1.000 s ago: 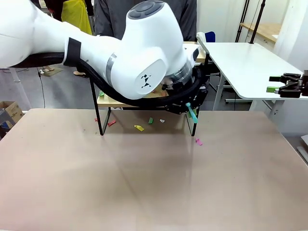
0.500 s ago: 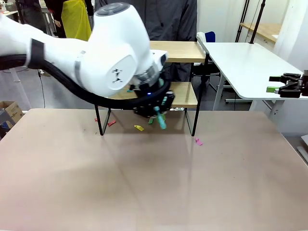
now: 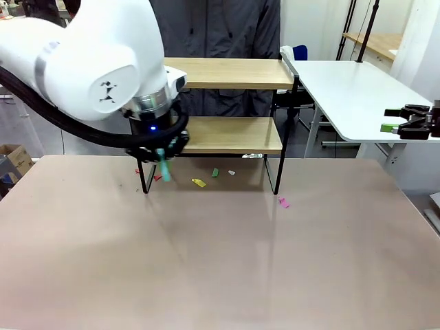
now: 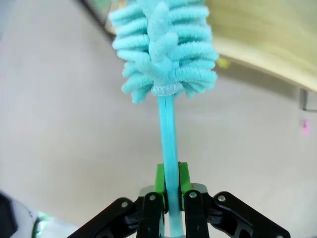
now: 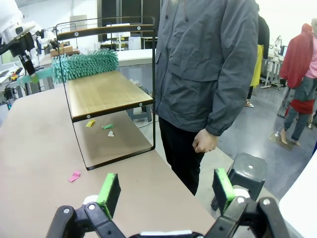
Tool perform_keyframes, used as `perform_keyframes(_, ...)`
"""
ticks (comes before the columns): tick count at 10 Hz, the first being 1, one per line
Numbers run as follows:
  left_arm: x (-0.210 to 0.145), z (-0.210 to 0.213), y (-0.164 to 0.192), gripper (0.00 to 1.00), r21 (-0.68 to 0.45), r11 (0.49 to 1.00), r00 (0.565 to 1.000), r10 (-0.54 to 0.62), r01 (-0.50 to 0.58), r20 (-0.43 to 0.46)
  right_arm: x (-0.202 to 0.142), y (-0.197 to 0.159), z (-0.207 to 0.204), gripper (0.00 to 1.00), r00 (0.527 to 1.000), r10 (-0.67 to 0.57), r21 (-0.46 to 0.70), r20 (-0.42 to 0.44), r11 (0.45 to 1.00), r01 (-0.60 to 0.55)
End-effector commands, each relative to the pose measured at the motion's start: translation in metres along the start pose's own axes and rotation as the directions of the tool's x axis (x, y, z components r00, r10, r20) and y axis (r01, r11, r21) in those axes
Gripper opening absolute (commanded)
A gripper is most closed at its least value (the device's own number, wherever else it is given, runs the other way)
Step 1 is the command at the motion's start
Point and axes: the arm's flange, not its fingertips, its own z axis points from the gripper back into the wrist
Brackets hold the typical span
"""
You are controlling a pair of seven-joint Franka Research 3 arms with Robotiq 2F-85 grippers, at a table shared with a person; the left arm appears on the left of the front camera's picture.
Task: Clean the shelf.
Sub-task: Clean the specific section of the Shelf indicated by the human with the Duster.
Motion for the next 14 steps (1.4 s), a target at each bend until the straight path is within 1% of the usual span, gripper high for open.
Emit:
perform_keyframes(1,-0.013,0.016,0.0,0.13,0.143,0.99,0.998,-0.007,-0.002,0.067,0.002,0.001,-0.001,1.0,1.0,0.004,0.002,-0.004,1.0,-0.004)
perform_keyframes(2,-0.017,0.021,-0.002,0.13,0.185,0.983,0.995,-0.019,0.001,0.095,0.002,0.001,-0.001,1.0,1.0,0.004,0.002,-0.004,1.0,-0.004)
perform_keyframes(3,-0.021,0.028,-0.004,0.13,0.138,0.99,0.994,-0.029,0.014,0.108,0.002,0.001,-0.001,1.0,1.0,0.004,0.002,-0.004,1.0,-0.004)
perform_keyframes(4,-0.025,0.037,-0.011,0.13,0.012,0.999,0.99,-0.042,0.041,0.132,0.002,0.001,-0.001,1.0,1.0,0.004,0.002,-0.004,1.0,-0.004)
perform_keyframes(5,-0.017,0.021,0.001,0.13,0.132,0.991,0.996,-0.044,0.033,0.077,0.002,0.001,-0.001,1.0,1.0,0.004,0.002,-0.004,1.0,-0.004)
perform_keyframes(6,-0.017,0.021,0.001,0.13,0.132,0.991,0.996,-0.044,0.033,0.077,0.002,0.001,-0.001,1.0,1.0,0.004,0.002,-0.004,1.0,-0.004)
perform_keyframes(7,-0.025,0.031,-0.01,0.13,0.097,0.994,0.993,-0.059,0.05,0.098,0.002,0.001,-0.001,1.0,1.0,0.004,0.002,-0.004,1.0,-0.004)
perform_keyframes(8,-0.029,0.04,-0.011,0.13,0.007,0.993,0.987,-0.118,0.118,0.109,0.002,0.001,-0.001,1.0,1.0,0.004,0.002,-0.004,1.0,-0.004)
perform_keyframes(9,-0.036,0.051,-0.008,0.13,-0.066,0.979,0.975,-0.184,0.193,0.121,0.002,0.001,-0.001,1.0,1.0,0.004,0.002,-0.004,1.0,-0.004)
perform_keyframes(11,-0.046,0.068,0.004,0.13,-0.151,0.932,0.941,-0.31,0.329,0.137,0.002,0.001,-0.001,1.0,1.0,0.004,0.002,-0.004,1.0,-0.004)
perform_keyframes(12,-0.05,0.072,0.013,0.13,-0.174,0.893,0.909,-0.398,0.415,0.124,0.002,0.001,-0.001,1.0,1.0,0.004,0.002,-0.004,1.0,-0.004)
perform_keyframes(14,-0.054,0.08,0.042,0.13,-0.239,0.783,0.817,-0.567,0.574,0.106,0.002,0.001,-0.001,1.0,1.0,0.004,0.002,-0.004,1.0,-0.004)
